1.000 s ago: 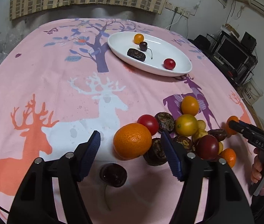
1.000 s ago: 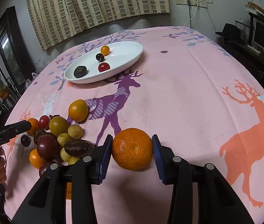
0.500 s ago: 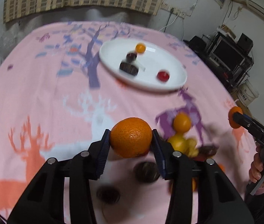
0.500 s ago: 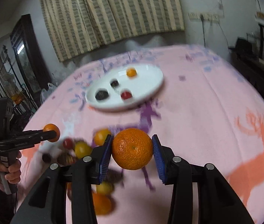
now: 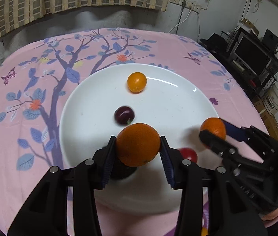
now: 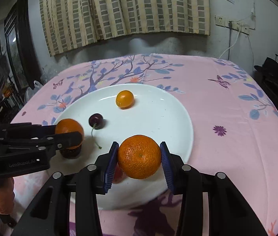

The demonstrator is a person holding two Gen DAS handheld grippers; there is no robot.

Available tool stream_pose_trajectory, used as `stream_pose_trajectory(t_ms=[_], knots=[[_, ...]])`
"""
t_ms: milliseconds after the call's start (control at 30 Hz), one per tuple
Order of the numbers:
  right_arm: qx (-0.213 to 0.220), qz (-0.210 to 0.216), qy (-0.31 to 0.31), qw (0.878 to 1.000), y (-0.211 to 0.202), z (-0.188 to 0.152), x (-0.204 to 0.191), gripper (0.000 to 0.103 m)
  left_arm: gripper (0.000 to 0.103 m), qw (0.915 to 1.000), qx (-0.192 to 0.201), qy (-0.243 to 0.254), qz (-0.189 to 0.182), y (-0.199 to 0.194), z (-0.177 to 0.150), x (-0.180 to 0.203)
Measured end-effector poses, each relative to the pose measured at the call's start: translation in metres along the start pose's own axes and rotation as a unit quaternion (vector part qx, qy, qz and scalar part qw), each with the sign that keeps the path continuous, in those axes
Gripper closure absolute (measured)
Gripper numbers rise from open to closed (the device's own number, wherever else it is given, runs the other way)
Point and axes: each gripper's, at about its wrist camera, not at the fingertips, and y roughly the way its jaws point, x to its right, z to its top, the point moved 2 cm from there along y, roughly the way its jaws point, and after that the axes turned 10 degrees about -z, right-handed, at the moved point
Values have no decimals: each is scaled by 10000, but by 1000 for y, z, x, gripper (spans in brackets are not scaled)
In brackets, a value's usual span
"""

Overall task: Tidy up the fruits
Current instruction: 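Carry an orange in the left tool while the right tool carries another orange to the plate, then move both tools back over the fruit pile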

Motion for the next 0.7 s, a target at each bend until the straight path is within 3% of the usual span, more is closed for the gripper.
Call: stream_pose_trajectory(t_ms=[33, 67, 100, 167, 333, 500, 700], knots=[[19, -32, -35, 10000, 0, -2, -1, 55, 58, 10000, -35, -47, 51, 1, 1, 0], [65, -120, -31, 9999, -3, -2, -1, 35, 46, 9999, -24, -124, 98, -2, 1, -2], [217, -228, 16, 9995, -13, -4, 1, 23, 28, 9998, 45, -166, 117, -8, 0, -1], [400, -188, -53, 9990, -35, -6, 0, 21, 11, 9989, 413, -91, 210, -36, -4, 2], [679, 56, -286, 9973, -109, -30, -4, 20, 5, 9966, 718, 195, 345, -105, -38, 10], [625, 243, -445, 9968, -175, -90, -11, 18, 5, 9957, 841, 236, 297, -161, -110, 11], [348, 374, -373, 9980, -212, -163, -25, 18, 5, 9974, 716, -12, 91, -183, -203, 5]])
